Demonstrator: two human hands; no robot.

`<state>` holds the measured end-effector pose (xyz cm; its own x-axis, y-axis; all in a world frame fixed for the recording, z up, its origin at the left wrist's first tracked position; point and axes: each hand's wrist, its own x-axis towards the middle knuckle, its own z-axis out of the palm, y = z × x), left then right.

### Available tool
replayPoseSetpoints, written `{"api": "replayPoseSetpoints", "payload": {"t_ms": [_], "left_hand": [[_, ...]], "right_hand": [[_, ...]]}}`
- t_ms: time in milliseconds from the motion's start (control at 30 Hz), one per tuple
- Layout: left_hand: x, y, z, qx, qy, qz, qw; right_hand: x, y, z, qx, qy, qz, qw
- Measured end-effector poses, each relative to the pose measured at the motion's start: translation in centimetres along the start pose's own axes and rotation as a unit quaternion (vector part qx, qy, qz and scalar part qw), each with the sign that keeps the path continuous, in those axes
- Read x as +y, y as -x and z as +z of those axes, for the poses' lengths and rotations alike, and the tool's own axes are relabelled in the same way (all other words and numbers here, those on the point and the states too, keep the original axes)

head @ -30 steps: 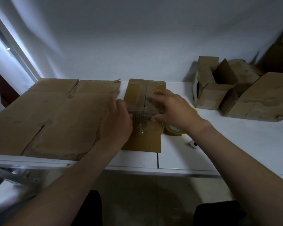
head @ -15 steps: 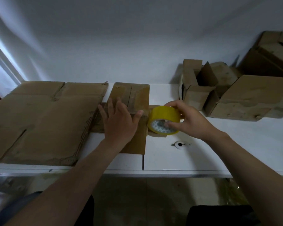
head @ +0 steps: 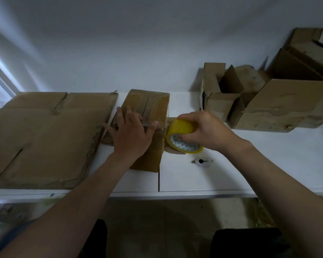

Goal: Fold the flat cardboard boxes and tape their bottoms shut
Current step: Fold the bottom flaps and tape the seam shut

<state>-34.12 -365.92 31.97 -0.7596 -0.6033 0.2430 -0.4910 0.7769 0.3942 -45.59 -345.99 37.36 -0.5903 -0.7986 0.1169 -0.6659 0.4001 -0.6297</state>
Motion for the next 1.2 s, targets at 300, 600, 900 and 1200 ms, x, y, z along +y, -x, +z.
{"api": "replayPoseSetpoints", "payload": {"t_ms": [300,600,900,1200], "left_hand": [[0.1,0.0,-0.4,-0.018,-0.001,-0.007,1.0],[-0.1,-0.1,-0.5,-0.023,-0.015,0.001,1.0],[-0.8,-0.7,-0.7,-0.005,-0.002,0.023,1.0],[-3.4,-2.6,-2.8,-0.062,0.201,0.03,0.977]], "right_hand": [[-1.1,-1.4,0.2,-0.028,0.05,0.022,0.998],[-1.9,-0.8,-0.7,-0.041,0.093,0.035,0.994],[-2.2,-2.0,1.0,-0.054,0.185,0.019,0.981],[-1.3,-3.3,0.7,-0.072,0.129,-0.01,0.989]]}}
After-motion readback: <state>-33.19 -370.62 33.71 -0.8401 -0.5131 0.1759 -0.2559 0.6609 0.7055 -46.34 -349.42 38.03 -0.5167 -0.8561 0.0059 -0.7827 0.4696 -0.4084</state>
